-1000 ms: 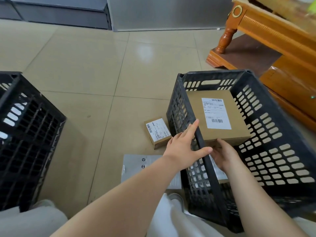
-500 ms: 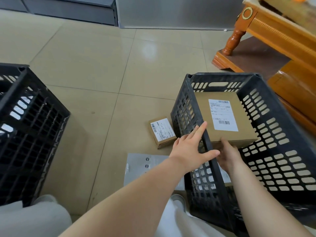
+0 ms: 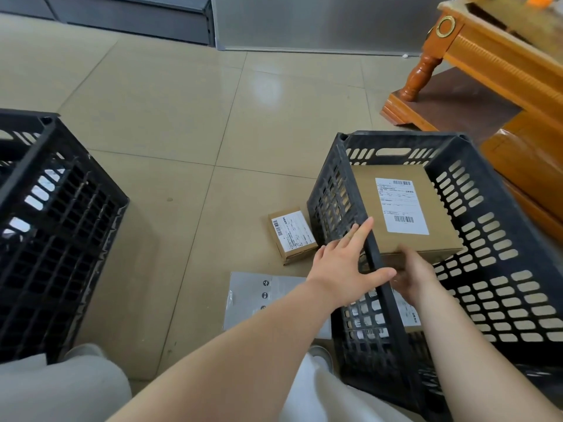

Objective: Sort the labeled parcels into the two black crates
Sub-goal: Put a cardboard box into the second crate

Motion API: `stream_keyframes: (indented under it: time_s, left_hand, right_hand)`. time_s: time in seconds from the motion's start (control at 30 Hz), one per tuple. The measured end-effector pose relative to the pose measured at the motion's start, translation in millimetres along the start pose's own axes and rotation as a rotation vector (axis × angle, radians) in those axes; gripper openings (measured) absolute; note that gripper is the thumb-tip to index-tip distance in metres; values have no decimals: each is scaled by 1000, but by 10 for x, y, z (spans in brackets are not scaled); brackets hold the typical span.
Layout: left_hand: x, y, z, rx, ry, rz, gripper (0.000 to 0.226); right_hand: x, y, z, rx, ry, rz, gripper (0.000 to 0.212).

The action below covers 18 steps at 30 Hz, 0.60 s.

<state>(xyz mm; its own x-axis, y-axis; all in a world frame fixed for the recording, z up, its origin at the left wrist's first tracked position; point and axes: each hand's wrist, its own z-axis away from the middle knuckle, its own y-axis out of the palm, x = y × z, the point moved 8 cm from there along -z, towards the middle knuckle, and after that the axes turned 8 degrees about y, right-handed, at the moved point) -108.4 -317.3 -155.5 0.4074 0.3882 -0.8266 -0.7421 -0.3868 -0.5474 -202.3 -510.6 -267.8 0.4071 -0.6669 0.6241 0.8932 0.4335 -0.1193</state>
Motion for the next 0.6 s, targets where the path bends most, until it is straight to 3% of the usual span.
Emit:
stream_keyframes:
  time_s: [0.1, 0.23, 0.4, 0.6]
  left_hand:
    - [1, -7, -20, 64, -9, -16, 88]
    - [104, -107, -15, 175, -38, 300, 76]
    - [526, -437, 136, 104, -137, 250, 67]
    - [1471, -669, 642, 79, -383, -119, 68]
  right_hand:
    - [124, -125, 252, -167, -54, -19, 76]
    - [513, -108, 702, -272, -302, -37, 67]
    - [935, 321, 1372, -126, -579, 109, 67]
    - [904, 1023, 1876, 8, -873, 487, 72]
